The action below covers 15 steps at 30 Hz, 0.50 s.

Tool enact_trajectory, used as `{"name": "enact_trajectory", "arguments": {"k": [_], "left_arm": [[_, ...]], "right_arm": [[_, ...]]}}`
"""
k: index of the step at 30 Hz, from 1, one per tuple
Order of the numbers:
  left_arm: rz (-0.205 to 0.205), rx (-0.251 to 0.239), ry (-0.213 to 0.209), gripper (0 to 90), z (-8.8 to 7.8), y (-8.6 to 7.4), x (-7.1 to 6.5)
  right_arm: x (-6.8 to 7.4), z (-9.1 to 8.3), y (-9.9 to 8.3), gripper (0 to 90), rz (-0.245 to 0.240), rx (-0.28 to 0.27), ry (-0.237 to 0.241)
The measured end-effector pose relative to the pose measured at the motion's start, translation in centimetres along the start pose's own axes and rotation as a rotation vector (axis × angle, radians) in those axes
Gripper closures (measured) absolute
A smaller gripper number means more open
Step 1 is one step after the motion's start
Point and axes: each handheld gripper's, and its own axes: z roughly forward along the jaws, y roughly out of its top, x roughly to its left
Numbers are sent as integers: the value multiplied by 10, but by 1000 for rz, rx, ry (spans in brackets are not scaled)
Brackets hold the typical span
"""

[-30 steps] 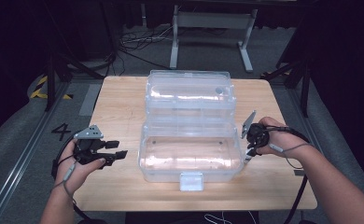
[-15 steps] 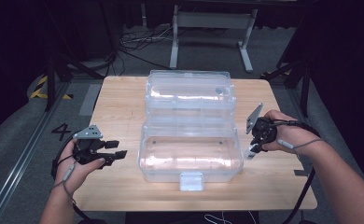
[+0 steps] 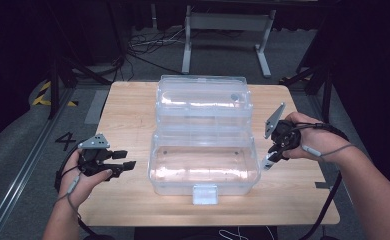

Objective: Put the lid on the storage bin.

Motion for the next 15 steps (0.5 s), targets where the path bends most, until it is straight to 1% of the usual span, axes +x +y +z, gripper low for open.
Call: {"name": "enact_trajectory", "arguments": {"k": [1, 5, 10, 12, 15], "left_arm": [[0, 1, 0, 459, 0, 0, 0], [3, 3, 2, 459, 0, 0, 1], [7, 4, 2, 457, 0, 0, 1], [5, 3, 1, 457, 0, 0, 1], [2, 2, 2, 458, 0, 0, 1]], "right_arm": [[1, -2, 1, 719, 1, 0, -2], [5, -9, 8, 718, -23, 3, -8], [10, -14, 16, 719, -34, 3, 0], [12, -16, 19, 719, -55, 1, -3], [17, -19, 26, 719, -74, 15, -9]]}}
